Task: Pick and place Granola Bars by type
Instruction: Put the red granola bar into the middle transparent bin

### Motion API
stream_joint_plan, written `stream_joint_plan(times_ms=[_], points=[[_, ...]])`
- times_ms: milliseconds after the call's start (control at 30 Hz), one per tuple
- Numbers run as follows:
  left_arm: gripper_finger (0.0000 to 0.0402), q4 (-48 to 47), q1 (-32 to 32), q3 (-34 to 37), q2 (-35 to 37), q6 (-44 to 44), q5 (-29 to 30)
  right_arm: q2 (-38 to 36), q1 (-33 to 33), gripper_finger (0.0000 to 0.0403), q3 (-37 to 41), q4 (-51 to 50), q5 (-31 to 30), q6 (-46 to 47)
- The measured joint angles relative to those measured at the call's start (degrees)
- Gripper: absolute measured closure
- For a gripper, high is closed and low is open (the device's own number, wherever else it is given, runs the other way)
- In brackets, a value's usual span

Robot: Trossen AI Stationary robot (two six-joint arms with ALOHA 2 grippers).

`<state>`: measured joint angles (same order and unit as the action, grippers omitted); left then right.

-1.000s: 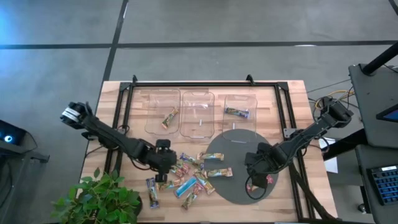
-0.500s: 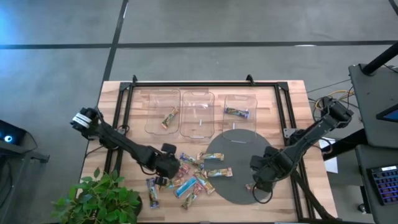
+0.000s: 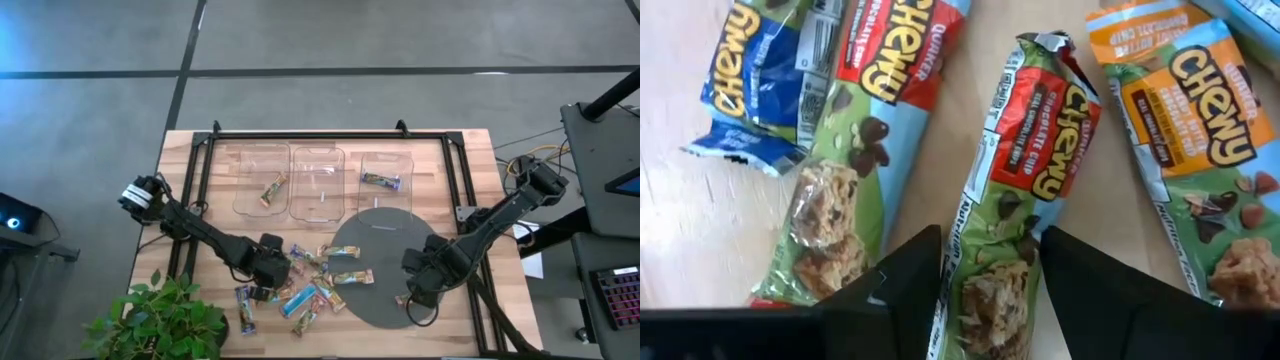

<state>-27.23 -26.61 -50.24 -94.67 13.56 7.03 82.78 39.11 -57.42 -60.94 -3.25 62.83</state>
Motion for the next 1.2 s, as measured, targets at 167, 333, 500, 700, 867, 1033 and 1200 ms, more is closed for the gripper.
stream_joint_plan(times_ms=[167, 333, 500, 700, 867, 1033, 1200], points=[[0.0264, -0.15, -0.02, 0.02, 0.06, 1.77, -0.17, 0.00, 0.00, 0.0177, 0.15, -0.05, -0.30, -0.24], [0.0324, -0.27, -0.04, -0.32, 0.05, 1.79, -1.43, 0.00, 0.00, 0.0177, 0.20, -0.05, -1.43, -0.23], [0.0366, -2.96, -0.09, -3.13, 0.22, 2.63, -2.17, 0.00, 0.00, 0.0177, 0.23, -0.03, -1.46, -0.24], [0.0370, -13.34, 0.46, -9.97, 4.05, 2.47, -0.45, 0.00, 0.00, 0.0177, 0.23, -0.03, -1.46, -1.88], [0.0371, -17.83, 4.94, -16.40, 9.00, 3.68, 9.00, 0.00, 0.00, 0.0177, 0.32, -0.13, -1.46, -3.24], [0.0372, -15.22, 21.06, -20.13, 12.00, 28.88, 13.70, 0.00, 0.00, 0.0177, 0.56, -0.13, -1.41, 1.47], [0.0372, -4.37, 34.98, -19.35, 12.06, 33.15, 7.56, 0.02, 1.84, 0.0177, 0.56, 0.17, -1.21, 3.02]])
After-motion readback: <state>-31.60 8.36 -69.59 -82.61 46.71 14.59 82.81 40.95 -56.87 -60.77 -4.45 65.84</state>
